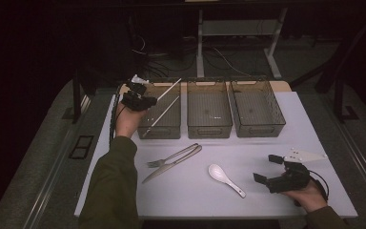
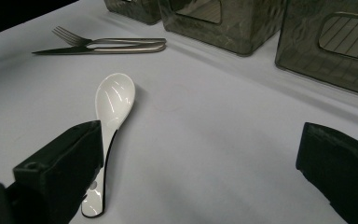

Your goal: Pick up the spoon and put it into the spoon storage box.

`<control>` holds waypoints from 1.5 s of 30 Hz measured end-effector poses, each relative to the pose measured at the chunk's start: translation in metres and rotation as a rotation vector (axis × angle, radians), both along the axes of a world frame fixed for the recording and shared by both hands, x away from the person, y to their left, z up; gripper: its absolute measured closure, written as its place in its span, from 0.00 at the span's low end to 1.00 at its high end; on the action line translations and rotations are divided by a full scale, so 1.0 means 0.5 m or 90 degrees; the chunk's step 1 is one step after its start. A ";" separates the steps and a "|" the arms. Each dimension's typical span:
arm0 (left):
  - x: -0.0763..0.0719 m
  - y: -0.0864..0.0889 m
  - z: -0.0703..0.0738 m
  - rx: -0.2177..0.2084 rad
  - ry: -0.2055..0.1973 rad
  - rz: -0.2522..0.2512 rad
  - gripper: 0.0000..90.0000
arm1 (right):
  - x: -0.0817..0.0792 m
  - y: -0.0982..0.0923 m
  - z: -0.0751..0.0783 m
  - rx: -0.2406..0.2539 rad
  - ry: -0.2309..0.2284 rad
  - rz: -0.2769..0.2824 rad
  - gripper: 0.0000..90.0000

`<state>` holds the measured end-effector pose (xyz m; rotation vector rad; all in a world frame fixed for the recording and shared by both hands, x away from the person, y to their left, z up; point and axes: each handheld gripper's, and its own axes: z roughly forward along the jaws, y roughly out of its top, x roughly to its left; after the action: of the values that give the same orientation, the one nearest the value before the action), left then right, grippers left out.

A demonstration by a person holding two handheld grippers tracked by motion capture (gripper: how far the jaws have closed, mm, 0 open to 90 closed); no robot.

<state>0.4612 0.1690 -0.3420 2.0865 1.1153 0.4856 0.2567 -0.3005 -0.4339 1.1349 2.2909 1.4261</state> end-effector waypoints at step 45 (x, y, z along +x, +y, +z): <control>0.045 -0.027 -0.088 0.078 0.104 0.046 0.92 | -0.001 -0.003 0.001 0.004 -0.001 0.004 0.01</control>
<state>0.4838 0.1557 -0.3861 2.2315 1.2878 0.4335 0.2562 -0.3019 -0.4334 1.1288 2.2934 1.4363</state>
